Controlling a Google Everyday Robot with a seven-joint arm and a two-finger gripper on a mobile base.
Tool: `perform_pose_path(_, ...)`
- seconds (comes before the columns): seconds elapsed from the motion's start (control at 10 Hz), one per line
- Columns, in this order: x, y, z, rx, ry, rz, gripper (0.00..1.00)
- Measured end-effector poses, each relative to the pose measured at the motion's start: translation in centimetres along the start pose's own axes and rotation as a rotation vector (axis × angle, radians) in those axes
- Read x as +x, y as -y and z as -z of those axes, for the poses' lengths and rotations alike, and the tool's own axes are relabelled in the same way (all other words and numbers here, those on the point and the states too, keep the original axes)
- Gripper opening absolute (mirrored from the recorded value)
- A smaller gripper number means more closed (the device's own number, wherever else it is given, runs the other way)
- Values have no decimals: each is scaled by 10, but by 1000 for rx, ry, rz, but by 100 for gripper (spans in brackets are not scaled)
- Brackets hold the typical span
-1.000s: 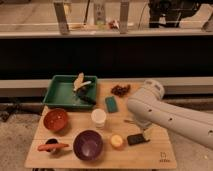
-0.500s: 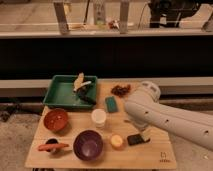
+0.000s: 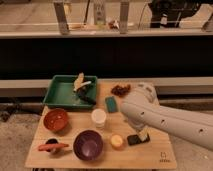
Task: Place apple in tray
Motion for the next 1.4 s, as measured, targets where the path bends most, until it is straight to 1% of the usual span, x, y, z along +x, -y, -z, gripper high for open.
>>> perform_pose_path(0.6,-12,10,-10,7,9,49,80)
perform_pose_path(1.4,-26,18,-24,17,33,97,80)
